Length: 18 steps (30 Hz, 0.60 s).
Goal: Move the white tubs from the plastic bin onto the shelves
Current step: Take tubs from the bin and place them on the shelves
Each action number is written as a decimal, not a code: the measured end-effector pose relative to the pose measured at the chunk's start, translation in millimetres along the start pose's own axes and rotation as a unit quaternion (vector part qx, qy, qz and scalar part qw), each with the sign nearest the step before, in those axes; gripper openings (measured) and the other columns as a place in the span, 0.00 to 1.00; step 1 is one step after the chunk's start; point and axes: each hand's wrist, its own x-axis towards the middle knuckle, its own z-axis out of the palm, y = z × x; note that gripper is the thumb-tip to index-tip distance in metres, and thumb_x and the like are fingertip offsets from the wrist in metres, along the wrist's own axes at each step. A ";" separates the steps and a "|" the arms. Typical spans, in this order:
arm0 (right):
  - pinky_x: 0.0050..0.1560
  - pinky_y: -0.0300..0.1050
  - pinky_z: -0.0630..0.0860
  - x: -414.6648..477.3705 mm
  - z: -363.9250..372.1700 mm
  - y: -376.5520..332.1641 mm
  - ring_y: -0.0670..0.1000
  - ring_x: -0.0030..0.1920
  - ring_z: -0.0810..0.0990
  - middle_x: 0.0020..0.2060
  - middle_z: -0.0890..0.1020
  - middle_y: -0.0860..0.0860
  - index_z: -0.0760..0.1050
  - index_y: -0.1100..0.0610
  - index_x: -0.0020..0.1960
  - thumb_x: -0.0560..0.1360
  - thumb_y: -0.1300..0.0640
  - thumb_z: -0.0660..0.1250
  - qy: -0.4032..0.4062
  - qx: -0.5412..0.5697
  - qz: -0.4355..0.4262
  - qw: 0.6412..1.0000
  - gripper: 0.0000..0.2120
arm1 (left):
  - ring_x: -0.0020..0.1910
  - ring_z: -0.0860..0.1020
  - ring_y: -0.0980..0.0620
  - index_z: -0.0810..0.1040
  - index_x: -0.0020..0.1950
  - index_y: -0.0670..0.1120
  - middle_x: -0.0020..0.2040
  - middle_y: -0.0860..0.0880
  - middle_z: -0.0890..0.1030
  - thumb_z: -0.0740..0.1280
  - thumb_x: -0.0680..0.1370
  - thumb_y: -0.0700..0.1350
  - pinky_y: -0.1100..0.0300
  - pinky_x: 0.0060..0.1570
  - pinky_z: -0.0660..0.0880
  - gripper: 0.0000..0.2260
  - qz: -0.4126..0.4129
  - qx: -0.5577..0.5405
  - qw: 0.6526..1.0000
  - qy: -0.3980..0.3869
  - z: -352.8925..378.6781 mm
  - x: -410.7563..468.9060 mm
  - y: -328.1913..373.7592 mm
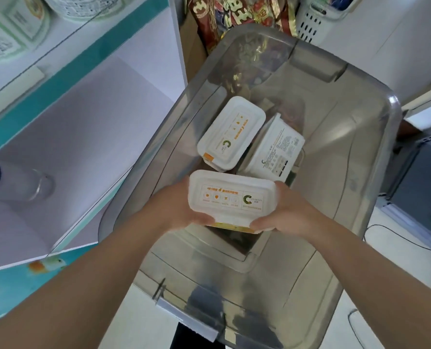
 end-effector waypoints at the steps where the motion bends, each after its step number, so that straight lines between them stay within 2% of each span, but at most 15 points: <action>1: 0.50 0.52 0.80 -6.1 -5.3 -3.0 0.49 0.58 0.75 0.53 0.77 0.42 0.65 0.37 0.61 0.44 0.43 0.80 -0.002 -0.022 -0.022 1.000 0.48 | 0.52 0.76 0.58 0.66 0.67 0.61 0.58 0.62 0.78 0.78 0.65 0.53 0.63 0.46 0.73 0.34 0.005 -0.012 1.000 0.013 -3.9 -10.9 3.8; 2: 0.52 0.51 0.78 -17.7 -12.2 -11.9 0.48 0.59 0.74 0.53 0.77 0.40 0.66 0.36 0.60 0.46 0.43 0.81 -0.005 -0.038 -0.054 0.998 0.45 | 0.53 0.76 0.58 0.68 0.66 0.61 0.57 0.62 0.78 0.79 0.64 0.54 0.63 0.50 0.72 0.34 0.010 -0.028 0.999 0.031 -7.0 -21.4 6.2; 4: 0.53 0.44 0.77 -44.2 -28.7 -28.9 0.42 0.57 0.74 0.51 0.77 0.37 0.69 0.35 0.54 0.55 0.50 0.81 -0.007 -0.061 -0.108 0.992 0.33 | 0.51 0.77 0.60 0.72 0.61 0.62 0.52 0.64 0.78 0.79 0.64 0.53 0.69 0.47 0.71 0.28 0.022 -0.067 0.995 0.074 -11.7 -44.5 10.8; 6: 0.43 0.32 0.75 -74.9 -44.4 -46.7 0.36 0.51 0.75 0.47 0.78 0.35 0.70 0.37 0.50 0.60 0.56 0.81 0.003 -0.061 -0.159 0.985 0.27 | 0.45 0.77 0.64 0.73 0.52 0.65 0.45 0.67 0.76 0.78 0.65 0.52 0.77 0.38 0.68 0.22 0.033 -0.100 0.988 0.114 -15.2 -69.6 17.3; 8: 0.35 0.31 0.71 -100.5 -55.4 -60.5 0.36 0.48 0.76 0.47 0.78 0.36 0.71 0.39 0.54 0.60 0.56 0.80 0.031 -0.066 -0.200 0.977 0.29 | 0.40 0.75 0.68 0.71 0.47 0.67 0.42 0.69 0.74 0.77 0.65 0.54 0.80 0.32 0.69 0.19 0.033 -0.125 0.977 0.169 -17.4 -99.2 24.7; 10: 0.32 0.31 0.71 -126.5 -62.3 -75.5 0.37 0.46 0.77 0.47 0.79 0.38 0.72 0.41 0.56 0.61 0.56 0.80 0.057 -0.063 -0.237 0.968 0.29 | 0.43 0.78 0.64 0.72 0.52 0.67 0.46 0.67 0.78 0.77 0.64 0.54 0.75 0.38 0.74 0.22 0.037 -0.181 0.954 0.238 -16.0 -129.7 29.3; 12: 0.34 0.33 0.76 -151.3 -65.4 -91.2 0.39 0.45 0.79 0.49 0.80 0.40 0.74 0.40 0.56 0.59 0.55 0.80 0.076 -0.053 -0.282 0.955 0.29 | 0.48 0.81 0.56 0.72 0.58 0.65 0.51 0.62 0.80 0.77 0.63 0.55 0.61 0.50 0.79 0.26 0.041 -0.231 0.923 0.306 -15.1 -161.3 31.7; 13: 0.37 0.38 0.79 -163.1 -63.6 -99.9 0.41 0.45 0.80 0.50 0.80 0.41 0.74 0.38 0.55 0.57 0.53 0.80 0.084 -0.055 -0.302 0.948 0.29 | 0.49 0.81 0.56 0.72 0.59 0.64 0.51 0.62 0.81 0.76 0.62 0.55 0.59 0.51 0.78 0.28 0.050 -0.250 0.908 0.333 -15.1 -178.3 31.9; 15: 0.41 0.45 0.80 -186.1 -53.2 -117.8 0.43 0.47 0.81 0.49 0.82 0.42 0.74 0.36 0.54 0.56 0.51 0.80 0.098 -0.061 -0.347 0.931 0.30 | 0.48 0.81 0.60 0.73 0.58 0.64 0.49 0.63 0.82 0.76 0.60 0.56 0.65 0.50 0.79 0.28 0.084 -0.288 0.877 0.376 -15.9 -210.8 26.3; 18: 0.34 0.35 0.78 -215.5 -24.1 -142.0 0.38 0.43 0.82 0.46 0.83 0.38 0.76 0.37 0.53 0.58 0.56 0.80 0.089 -0.059 -0.407 0.907 0.28 | 0.45 0.80 0.66 0.74 0.59 0.61 0.46 0.64 0.83 0.78 0.59 0.50 0.74 0.44 0.76 0.30 0.110 -0.337 0.824 0.442 -13.7 -253.4 2.3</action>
